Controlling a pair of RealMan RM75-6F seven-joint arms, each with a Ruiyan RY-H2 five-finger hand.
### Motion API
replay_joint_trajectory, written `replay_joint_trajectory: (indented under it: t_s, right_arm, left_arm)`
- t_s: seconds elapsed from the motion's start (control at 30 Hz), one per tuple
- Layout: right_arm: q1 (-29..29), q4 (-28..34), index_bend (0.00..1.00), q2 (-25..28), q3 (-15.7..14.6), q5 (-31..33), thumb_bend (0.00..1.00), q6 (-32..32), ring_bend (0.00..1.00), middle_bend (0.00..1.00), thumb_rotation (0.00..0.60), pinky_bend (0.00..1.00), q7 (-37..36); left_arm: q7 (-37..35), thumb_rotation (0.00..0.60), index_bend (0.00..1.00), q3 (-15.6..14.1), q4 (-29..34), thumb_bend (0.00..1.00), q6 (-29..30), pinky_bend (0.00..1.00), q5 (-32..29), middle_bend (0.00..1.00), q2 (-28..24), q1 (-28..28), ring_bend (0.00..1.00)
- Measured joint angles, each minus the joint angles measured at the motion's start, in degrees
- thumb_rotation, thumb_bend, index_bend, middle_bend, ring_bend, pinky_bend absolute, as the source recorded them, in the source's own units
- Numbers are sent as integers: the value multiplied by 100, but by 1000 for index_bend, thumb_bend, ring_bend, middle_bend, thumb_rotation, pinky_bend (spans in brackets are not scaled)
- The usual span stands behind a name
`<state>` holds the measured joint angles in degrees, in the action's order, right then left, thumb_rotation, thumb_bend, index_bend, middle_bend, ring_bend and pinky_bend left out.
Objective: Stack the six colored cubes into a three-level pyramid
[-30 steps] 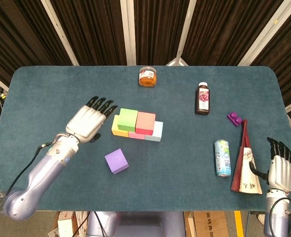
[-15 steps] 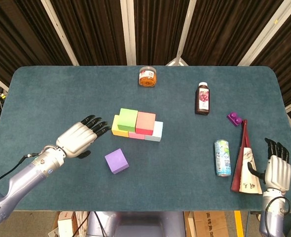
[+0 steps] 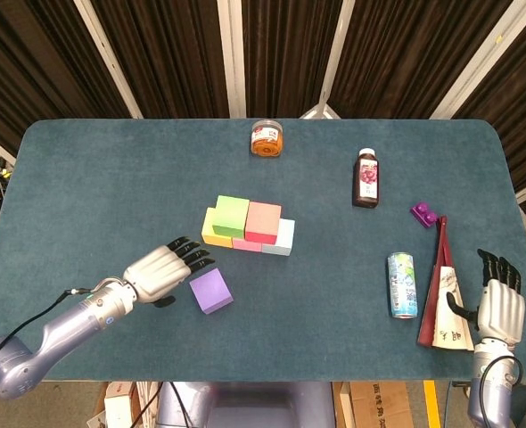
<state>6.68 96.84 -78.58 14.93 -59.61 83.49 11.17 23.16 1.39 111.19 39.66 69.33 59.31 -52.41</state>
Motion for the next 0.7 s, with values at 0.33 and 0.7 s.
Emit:
replay_joint_trajectory:
  t_s: [0.33,0.7]
  right_arm:
    - [-16,60,125,27,-26,-65,278,22,0,138,600,0,-30]
    - [-43,103,125,84,13,-16,278,24,0,138,600,0,-101]
  left_arm:
    - [252,600,57,-100,-309,335,156,0,-35,75,583,16,0]
    - [295,600,73,-117,-701,335,142,0,-29,84,1113,-79,0]
